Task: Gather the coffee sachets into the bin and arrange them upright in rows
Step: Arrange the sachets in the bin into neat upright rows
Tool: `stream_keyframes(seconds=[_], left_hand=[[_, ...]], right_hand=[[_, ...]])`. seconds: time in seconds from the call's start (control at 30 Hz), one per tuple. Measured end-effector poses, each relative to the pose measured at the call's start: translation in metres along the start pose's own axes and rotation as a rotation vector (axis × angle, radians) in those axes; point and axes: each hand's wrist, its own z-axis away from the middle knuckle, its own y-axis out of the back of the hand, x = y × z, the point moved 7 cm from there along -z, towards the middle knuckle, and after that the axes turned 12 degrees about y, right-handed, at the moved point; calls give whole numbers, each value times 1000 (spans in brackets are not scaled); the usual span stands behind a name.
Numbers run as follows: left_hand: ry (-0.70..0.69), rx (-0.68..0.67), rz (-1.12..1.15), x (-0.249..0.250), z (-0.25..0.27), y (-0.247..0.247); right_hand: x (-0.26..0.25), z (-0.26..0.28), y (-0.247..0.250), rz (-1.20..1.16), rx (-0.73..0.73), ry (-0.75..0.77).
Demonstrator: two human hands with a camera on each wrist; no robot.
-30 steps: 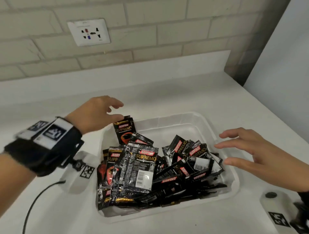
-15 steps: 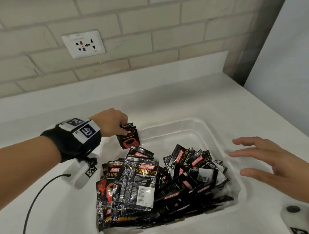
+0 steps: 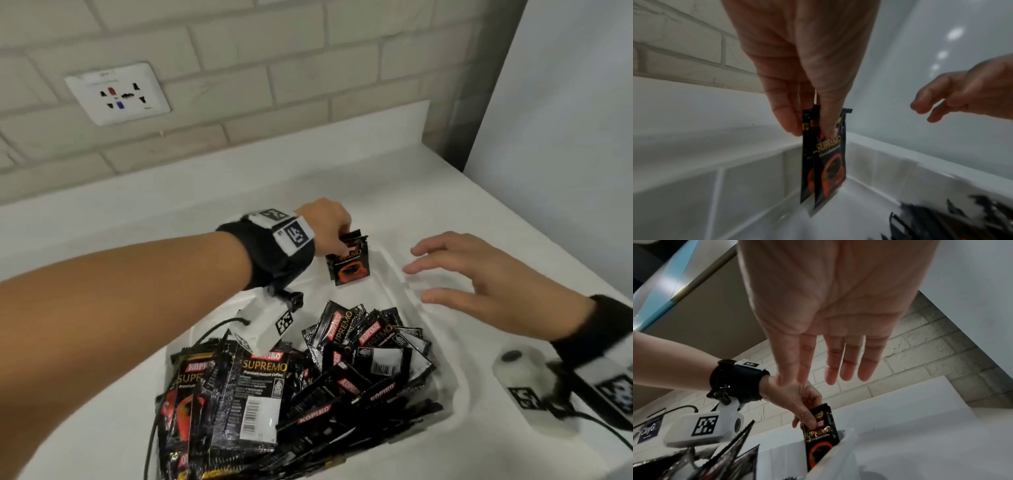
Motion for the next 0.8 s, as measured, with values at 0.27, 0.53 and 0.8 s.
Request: stream_keyframes(seconds=[0.27, 0.53, 0.8], left_hand=[[18, -13, -97, 3, -7, -11], [57, -47, -63, -2, -4, -13], [136, -90, 12, -15, -3, -16]], right_hand=[[5, 8, -6, -29, -16, -48], [10, 7, 1, -8, 7, -51], [31, -60, 13, 130, 14, -122]])
